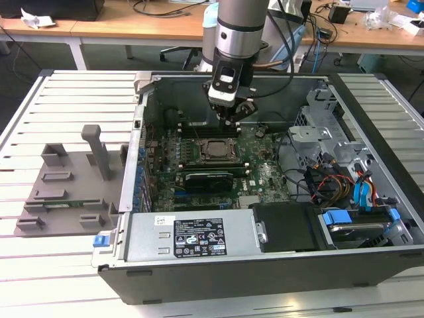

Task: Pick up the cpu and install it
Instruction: 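Install the first cpu locking lever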

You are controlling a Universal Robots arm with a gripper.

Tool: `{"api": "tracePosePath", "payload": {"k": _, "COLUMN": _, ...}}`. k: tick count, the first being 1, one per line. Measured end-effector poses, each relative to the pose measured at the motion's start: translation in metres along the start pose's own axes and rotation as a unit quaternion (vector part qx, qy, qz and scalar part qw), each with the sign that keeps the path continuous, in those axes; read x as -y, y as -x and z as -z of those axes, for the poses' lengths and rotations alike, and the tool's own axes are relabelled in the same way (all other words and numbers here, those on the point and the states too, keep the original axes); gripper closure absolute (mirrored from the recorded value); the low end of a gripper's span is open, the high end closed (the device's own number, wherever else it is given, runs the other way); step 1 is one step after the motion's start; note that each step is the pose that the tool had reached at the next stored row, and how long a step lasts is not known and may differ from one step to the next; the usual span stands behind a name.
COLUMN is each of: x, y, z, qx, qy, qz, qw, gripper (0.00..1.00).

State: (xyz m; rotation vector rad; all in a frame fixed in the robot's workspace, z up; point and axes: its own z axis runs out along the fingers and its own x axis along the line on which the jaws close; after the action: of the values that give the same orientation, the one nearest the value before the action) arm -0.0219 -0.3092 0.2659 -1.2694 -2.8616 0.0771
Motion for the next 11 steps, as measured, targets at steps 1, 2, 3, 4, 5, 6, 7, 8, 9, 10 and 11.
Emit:
{"api": "tracePosePath", "payload": {"k": 1, "x": 0.0, "y": 0.0, "z": 0.0, "qx": 0.0003, "qy": 0.0, "qz": 0.006, "qw": 1.0, "gripper": 0.89}}
{"api": "tracePosePath", "payload": {"k": 2, "x": 0.0, "y": 0.0, "z": 0.0, "qx": 0.0007, "qy": 0.0001, "qz": 0.014, "qw": 0.9999, "gripper": 0.89}}
{"api": "tracePosePath", "payload": {"k": 3, "x": 0.0, "y": 0.0, "z": 0.0, "qx": 0.001, "qy": 0.0002, "qz": 0.02, "qw": 0.9998, "gripper": 0.89}}
{"api": "tracePosePath", "payload": {"k": 4, "x": 0.0, "y": 0.0, "z": 0.0, "qx": 0.0014, "qy": 0.0003, "qz": 0.028, "qw": 0.9996, "gripper": 0.89}}
{"api": "tracePosePath", "payload": {"k": 5, "x": 0.0, "y": 0.0, "z": 0.0, "qx": 0.0018, "qy": 0.0003, "qz": 0.036, "qw": 0.9993, "gripper": 0.89}}
{"api": "tracePosePath", "payload": {"k": 6, "x": 0.0, "y": 0.0, "z": 0.0, "qx": 0.0023, "qy": 0.0005, "qz": 0.047, "qw": 0.9989, "gripper": 0.89}}
{"api": "tracePosePath", "payload": {"k": 7, "x": 0.0, "y": 0.0, "z": 0.0, "qx": 0.0026, "qy": 0.0005, "qz": 0.052, "qw": 0.9986, "gripper": 0.89}}
{"api": "tracePosePath", "payload": {"k": 8, "x": 0.0, "y": 0.0, "z": 0.0, "qx": 0.0029, "qy": 0.0006, "qz": 0.058, "qw": 0.9983, "gripper": 0.89}}
{"api": "tracePosePath", "payload": {"k": 9, "x": 0.0, "y": 0.0, "z": 0.0, "qx": 0.0032, "qy": 0.0006, "qz": 0.065, "qw": 0.9979, "gripper": 0.89}}
{"api": "tracePosePath", "payload": {"k": 10, "x": 0.0, "y": 0.0, "z": 0.0, "qx": 0.0035, "qy": 0.0007, "qz": 0.07, "qw": 0.9975, "gripper": 0.89}}
{"api": "tracePosePath", "payload": {"k": 11, "x": 0.0, "y": 0.0, "z": 0.0, "qx": 0.0037, "qy": 0.0008, "qz": 0.075, "qw": 0.9972, "gripper": 0.89}}
